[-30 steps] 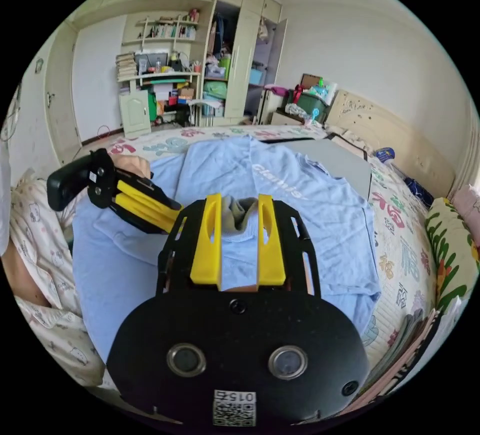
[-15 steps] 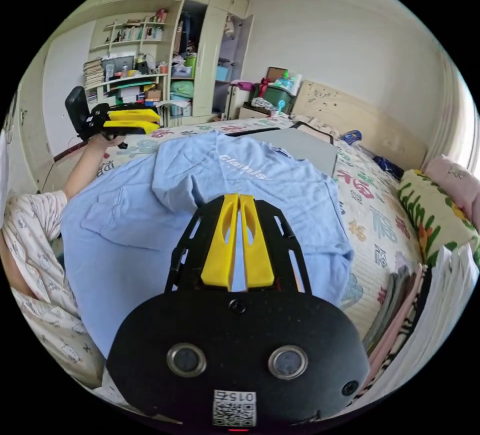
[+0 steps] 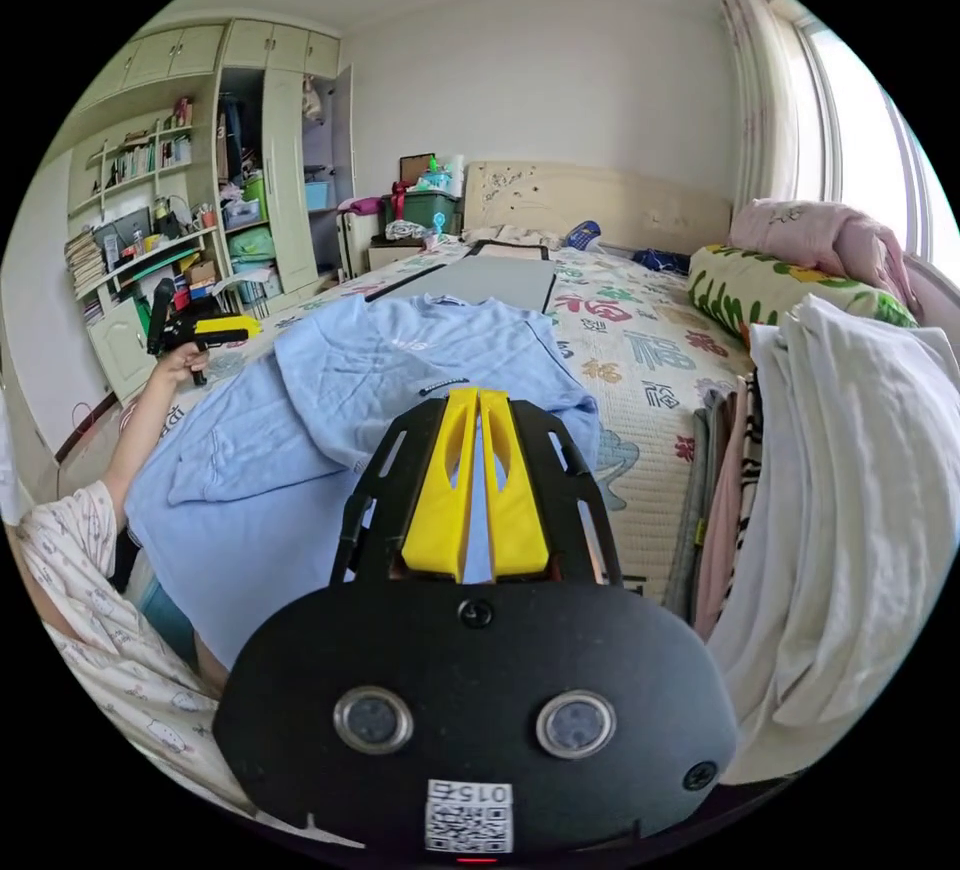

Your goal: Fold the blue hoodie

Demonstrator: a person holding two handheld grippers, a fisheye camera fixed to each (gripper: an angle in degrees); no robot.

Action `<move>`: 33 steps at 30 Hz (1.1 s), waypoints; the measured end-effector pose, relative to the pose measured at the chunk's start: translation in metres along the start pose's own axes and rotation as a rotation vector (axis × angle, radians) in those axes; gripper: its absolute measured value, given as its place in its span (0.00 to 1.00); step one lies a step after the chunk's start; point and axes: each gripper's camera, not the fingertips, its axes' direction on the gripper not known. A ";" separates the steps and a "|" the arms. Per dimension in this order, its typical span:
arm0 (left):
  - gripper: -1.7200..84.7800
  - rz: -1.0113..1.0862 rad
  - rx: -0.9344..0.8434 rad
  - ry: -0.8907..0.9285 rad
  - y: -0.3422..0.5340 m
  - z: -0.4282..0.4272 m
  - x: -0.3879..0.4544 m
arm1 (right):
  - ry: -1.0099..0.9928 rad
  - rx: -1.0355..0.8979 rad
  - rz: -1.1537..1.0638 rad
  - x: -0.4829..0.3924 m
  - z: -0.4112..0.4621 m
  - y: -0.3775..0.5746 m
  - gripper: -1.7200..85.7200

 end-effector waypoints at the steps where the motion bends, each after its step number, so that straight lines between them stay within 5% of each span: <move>1: 0.09 0.019 0.010 -0.024 -0.006 -0.001 0.009 | 0.013 -0.001 0.007 0.001 -0.002 0.006 0.01; 13: 0.09 0.088 -0.211 -0.295 -0.074 0.031 0.079 | 0.051 0.036 0.067 -0.001 -0.045 0.064 0.01; 29: 0.04 -0.002 -0.201 -0.237 -0.158 -0.053 0.141 | 0.075 -0.145 -0.021 -0.021 -0.058 0.173 0.02; 33: 0.04 0.002 -0.207 -0.238 -0.189 -0.079 0.170 | -0.093 -0.114 -0.196 -0.047 -0.087 0.212 0.09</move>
